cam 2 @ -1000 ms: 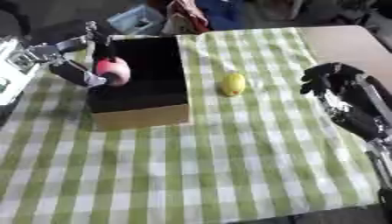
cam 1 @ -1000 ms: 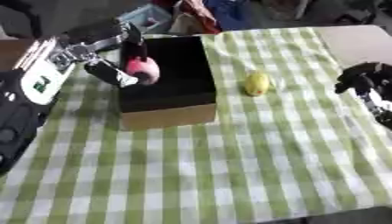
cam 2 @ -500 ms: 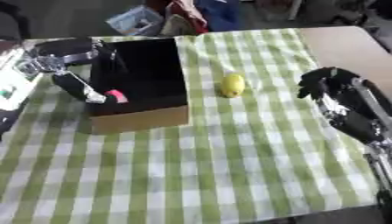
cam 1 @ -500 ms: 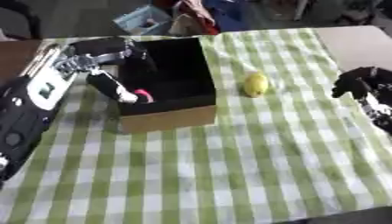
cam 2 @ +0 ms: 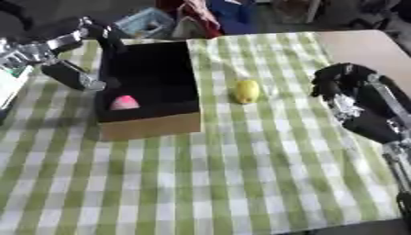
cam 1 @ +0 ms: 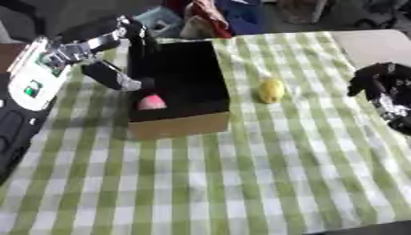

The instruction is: Pick up objects on the table and place them in the box.

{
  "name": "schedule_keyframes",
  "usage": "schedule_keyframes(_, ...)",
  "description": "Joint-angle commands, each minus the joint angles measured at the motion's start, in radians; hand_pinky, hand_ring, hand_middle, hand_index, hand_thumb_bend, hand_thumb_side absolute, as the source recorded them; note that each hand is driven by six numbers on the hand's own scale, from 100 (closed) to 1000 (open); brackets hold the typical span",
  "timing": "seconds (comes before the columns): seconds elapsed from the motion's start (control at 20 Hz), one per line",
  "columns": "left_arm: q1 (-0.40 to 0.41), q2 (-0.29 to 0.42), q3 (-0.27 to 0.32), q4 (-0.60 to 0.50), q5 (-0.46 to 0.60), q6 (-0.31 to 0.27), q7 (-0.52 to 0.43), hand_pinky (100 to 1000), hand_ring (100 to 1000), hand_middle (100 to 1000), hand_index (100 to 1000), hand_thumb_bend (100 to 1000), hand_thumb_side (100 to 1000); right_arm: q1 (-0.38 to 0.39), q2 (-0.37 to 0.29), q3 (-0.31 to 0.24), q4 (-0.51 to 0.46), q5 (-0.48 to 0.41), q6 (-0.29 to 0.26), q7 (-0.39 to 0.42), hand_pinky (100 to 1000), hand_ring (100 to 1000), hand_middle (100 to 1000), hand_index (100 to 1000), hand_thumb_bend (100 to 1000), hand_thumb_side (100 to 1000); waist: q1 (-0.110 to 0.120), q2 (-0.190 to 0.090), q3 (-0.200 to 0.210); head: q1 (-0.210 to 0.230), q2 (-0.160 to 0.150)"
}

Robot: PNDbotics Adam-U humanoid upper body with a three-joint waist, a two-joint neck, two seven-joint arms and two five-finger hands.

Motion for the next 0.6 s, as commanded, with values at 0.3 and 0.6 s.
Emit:
schedule_keyframes(0.3, 0.117, 0.104, 0.111, -0.294, 0.301, 0.171, 0.061, 599, 525, 546, 720, 291, 212, -0.129, -0.190, 0.052, 0.079, 0.037, -0.062, 0.030, 717, 589, 618, 744, 100, 310, -0.015, -0.029, 0.046, -0.036, -0.012)
schedule_keyframes(0.6, 0.306, 0.107, 0.218, -0.454, 0.405, 0.265, 0.114, 588, 514, 533, 711, 233, 256, -0.225, -0.241, 0.092, 0.195, 0.086, -0.109, 0.090, 722, 601, 628, 766, 100, 303, -0.025, -0.030, 0.083, -0.059, -0.014)
